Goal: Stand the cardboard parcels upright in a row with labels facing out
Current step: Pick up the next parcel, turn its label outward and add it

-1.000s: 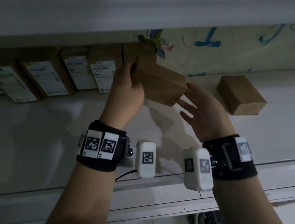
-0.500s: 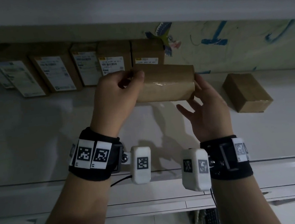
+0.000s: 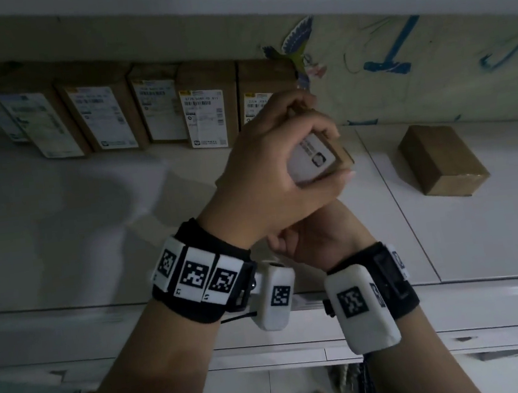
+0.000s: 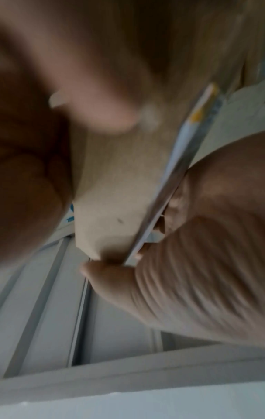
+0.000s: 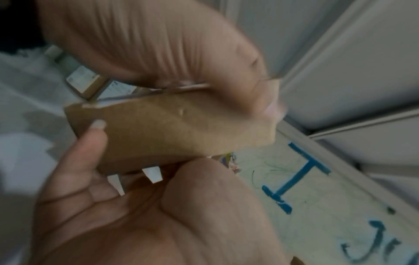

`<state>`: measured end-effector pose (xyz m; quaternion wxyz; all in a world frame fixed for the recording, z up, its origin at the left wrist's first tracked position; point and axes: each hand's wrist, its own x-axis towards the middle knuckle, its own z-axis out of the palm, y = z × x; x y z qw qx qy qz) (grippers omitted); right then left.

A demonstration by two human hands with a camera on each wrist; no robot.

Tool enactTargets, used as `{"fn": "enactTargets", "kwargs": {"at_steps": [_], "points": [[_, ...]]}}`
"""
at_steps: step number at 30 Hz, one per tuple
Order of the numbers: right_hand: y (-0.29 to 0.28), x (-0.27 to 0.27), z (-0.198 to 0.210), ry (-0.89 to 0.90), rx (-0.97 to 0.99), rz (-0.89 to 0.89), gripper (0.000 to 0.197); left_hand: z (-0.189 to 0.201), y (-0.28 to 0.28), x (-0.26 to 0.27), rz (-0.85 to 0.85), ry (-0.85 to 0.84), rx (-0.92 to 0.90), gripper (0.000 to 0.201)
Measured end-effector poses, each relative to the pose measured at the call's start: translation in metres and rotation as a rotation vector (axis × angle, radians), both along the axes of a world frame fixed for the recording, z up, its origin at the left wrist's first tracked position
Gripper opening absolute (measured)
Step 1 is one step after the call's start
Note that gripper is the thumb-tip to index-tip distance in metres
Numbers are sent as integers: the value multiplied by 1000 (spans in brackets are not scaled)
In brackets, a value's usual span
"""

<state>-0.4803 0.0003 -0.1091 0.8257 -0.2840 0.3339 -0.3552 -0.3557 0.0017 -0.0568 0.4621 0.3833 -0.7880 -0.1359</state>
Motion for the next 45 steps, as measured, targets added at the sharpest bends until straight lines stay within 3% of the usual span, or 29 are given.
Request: {"fn": "enactTargets", "kwargs": {"at_steps": [3, 7, 9, 11, 15, 18, 22, 26, 30, 33, 37, 41, 43, 45], "points": [[-4, -4, -1, 92, 40, 11, 41, -4, -8, 10, 88, -53, 55, 68], [-9, -13, 3, 25, 4, 124, 56, -15, -20, 27, 170, 222, 241, 91], [-9, -17, 3, -26, -44, 166, 71, -24, -29, 38, 295, 244, 239, 94], [-11, -21, 2, -88, -90, 149, 79, -28, -31, 49, 413, 235, 243, 88], [-16, -26, -4, -121, -149, 55, 64, -32, -28, 61, 531, 270, 188, 53], [-17, -26, -9, -54, -160, -48, 68, -34, -26, 60, 550, 293, 198, 45], [-15, -22, -11, 14, -115, -147, 37, -24, -22, 50, 534, 349, 152, 37], [-11, -19, -9, -4, -179, -158, 43, -16, -13, 40, 596, 359, 123, 38], [-6, -20, -8, 129, -340, -186, 47, -4, -1, 37, 507, 387, 270, 53], [-7, -26, -9, 152, -314, -196, 51, 1, 7, 36, 473, 293, 367, 66], [-8, -29, -9, 30, -115, -258, 67, 10, 21, 18, 412, 143, 314, 70], [-7, -42, -12, -119, -30, -252, 64, 21, 33, -1, 195, -34, 177, 87], [-1, -45, -11, -194, -77, -186, 67, 23, 33, -2, 144, -14, 169, 79], [8, -52, -11, -215, -175, -117, 91, 23, 29, 1, 146, 142, 215, 60]]}}
